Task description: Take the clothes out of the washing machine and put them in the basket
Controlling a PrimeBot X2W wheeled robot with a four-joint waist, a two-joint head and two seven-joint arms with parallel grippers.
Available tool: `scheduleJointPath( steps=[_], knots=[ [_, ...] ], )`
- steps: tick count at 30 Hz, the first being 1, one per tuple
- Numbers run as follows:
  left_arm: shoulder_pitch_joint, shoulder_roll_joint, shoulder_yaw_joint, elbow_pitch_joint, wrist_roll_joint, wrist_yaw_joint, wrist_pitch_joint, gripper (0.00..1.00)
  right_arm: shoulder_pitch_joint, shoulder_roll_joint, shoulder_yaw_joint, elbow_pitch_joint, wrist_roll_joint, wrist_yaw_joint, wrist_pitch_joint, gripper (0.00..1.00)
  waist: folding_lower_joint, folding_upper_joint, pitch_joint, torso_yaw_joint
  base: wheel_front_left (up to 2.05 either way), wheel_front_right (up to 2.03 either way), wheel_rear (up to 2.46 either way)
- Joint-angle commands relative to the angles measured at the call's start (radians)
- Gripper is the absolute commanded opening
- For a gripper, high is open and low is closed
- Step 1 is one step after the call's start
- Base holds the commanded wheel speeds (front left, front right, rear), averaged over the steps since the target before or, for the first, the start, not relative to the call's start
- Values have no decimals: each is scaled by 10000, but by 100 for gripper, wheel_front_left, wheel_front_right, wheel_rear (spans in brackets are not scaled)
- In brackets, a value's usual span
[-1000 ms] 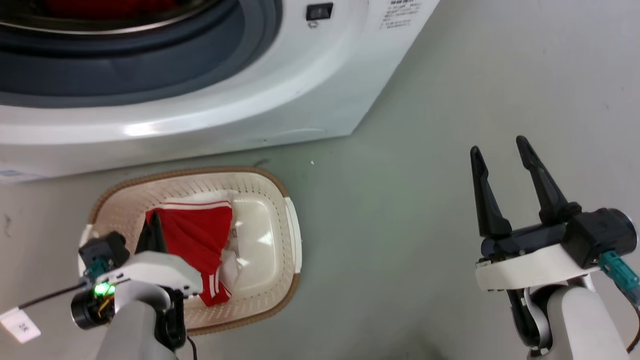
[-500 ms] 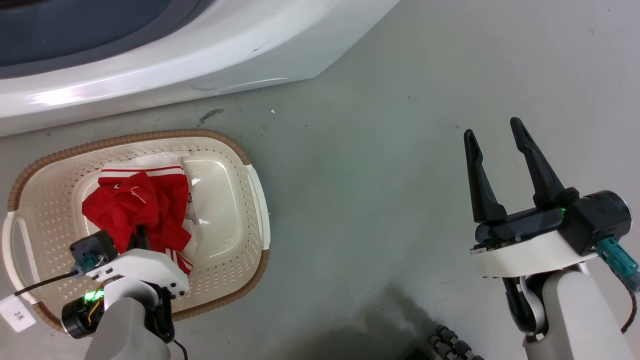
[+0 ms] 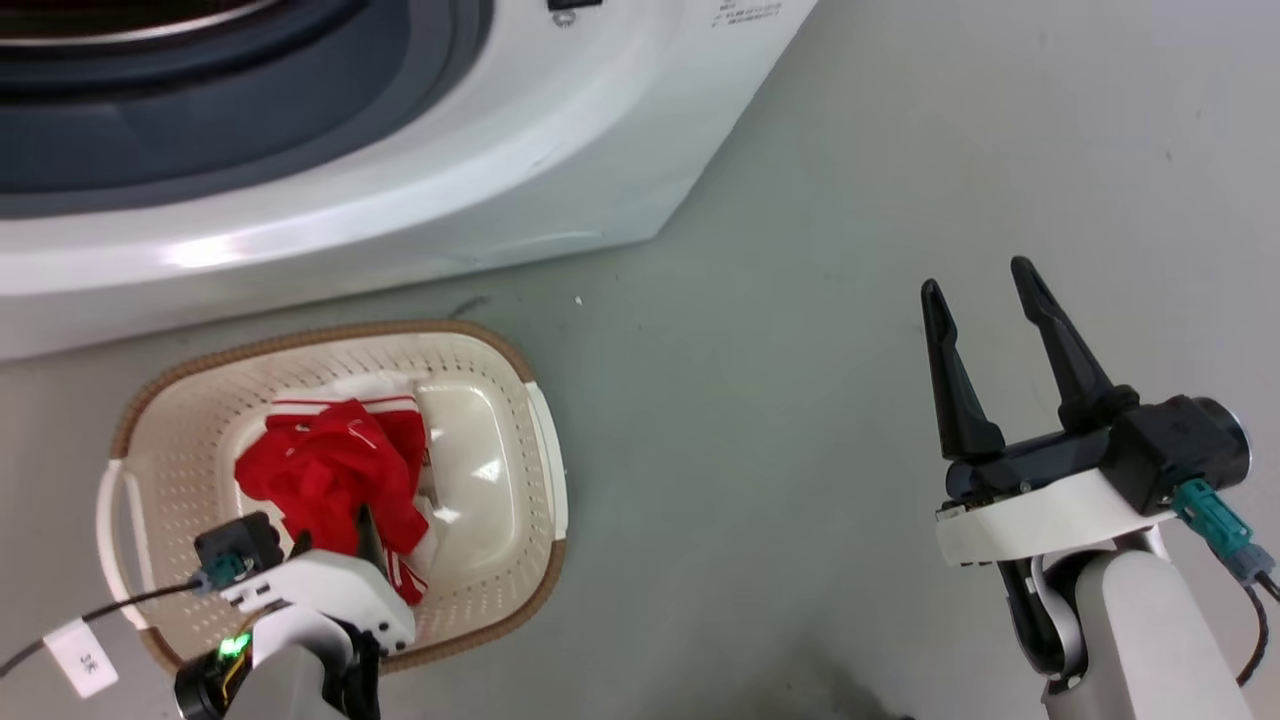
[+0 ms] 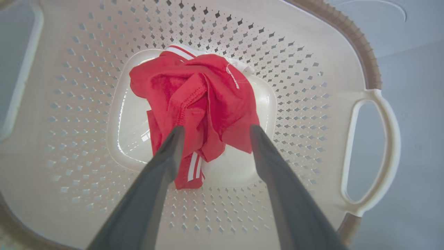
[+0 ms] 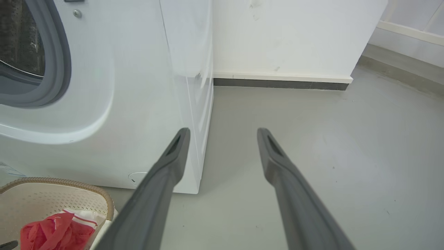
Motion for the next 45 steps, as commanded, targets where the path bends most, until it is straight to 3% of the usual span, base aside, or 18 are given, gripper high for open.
scheduleJointPath(
  steps=[1, 15, 31, 36, 45],
  knots=[
    [267, -63, 48, -54, 71, -32, -22, 100, 140, 7, -27, 68, -23, -9, -45, 100, -1, 0, -751, 210, 0, 0, 0],
    [2012, -300, 62, -2654, 613, -447, -22, 100, 1354, 136, -525, -42, -445, -9, 330, 100, -1, 0, -3307, 963, 0, 0, 0],
    [2148, -307, -583, -6707, 1289, -240, -22, 100, 1976, 165, -568, -627, -386, -9, 798, 100, -1, 0, -4069, 1261, 0, 0, 0],
    [1393, 108, -566, -6912, 1706, -210, -23, 100, 1994, 165, -450, -635, -265, -9, 773, 100, -1, 0, -4021, 1002, 0, 0, 0],
    [-825, 1569, -773, -5217, 2322, -252, 609, 100, 1657, 163, -220, -529, 31, -9, 586, 100, -1, 0, -3199, 167, 0, 0, 0]
  ],
)
